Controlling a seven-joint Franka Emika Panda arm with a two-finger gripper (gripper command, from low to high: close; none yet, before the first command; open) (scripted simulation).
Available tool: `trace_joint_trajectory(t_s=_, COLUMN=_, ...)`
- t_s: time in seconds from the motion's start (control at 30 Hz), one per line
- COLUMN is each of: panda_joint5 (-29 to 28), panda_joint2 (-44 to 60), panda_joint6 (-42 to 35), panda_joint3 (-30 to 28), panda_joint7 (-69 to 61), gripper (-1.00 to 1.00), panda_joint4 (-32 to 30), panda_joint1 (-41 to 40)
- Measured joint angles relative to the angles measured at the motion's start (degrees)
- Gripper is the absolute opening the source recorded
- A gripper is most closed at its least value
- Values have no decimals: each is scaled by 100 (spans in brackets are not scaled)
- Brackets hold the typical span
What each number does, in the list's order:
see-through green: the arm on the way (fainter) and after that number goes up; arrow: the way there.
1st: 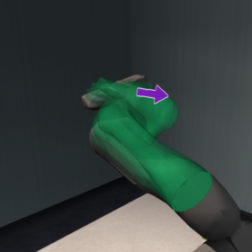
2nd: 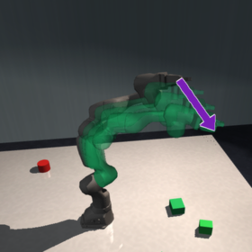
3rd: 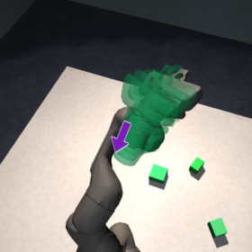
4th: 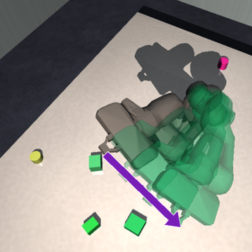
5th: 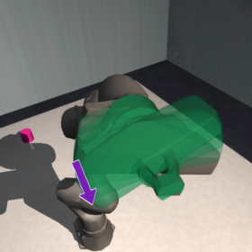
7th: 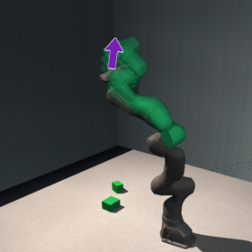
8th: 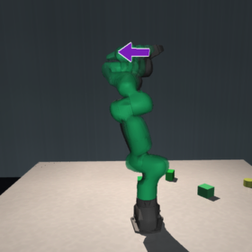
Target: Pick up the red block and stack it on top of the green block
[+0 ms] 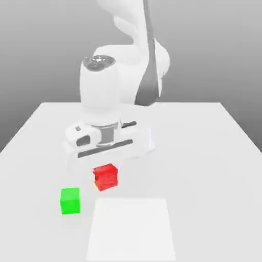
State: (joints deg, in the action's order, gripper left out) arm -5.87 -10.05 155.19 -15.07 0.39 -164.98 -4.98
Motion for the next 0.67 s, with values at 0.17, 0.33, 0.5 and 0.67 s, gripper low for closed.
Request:
trace_joint_trajectory(t_s=0.17, panda_joint5=138, panda_joint2=104, panda_joint6=-142, panda_joint3=-587, panda_joint7=-1141, gripper=-100, panda_joint4=204, panda_joint1=-231)
trace_joint_trajectory(t_s=0.33, panda_joint5=1123, panda_joint2=592, panda_joint6=135, panda_joint3=-732, panda_joint7=-1900, gripper=-100, panda_joint4=260, panda_joint1=108)
trace_joint_trajectory(t_s=0.5, panda_joint5=1831, panda_joint2=1048, panda_joint6=453, panda_joint3=-699, panda_joint7=-2406, gripper=-100, panda_joint4=301, panda_joint1=273)
trace_joint_trajectory(t_s=0.67, panda_joint5=1973, panda_joint2=1392, panda_joint6=841, panda_joint3=-692, panda_joint7=-2507, gripper=-100, panda_joint4=304, panda_joint1=269)
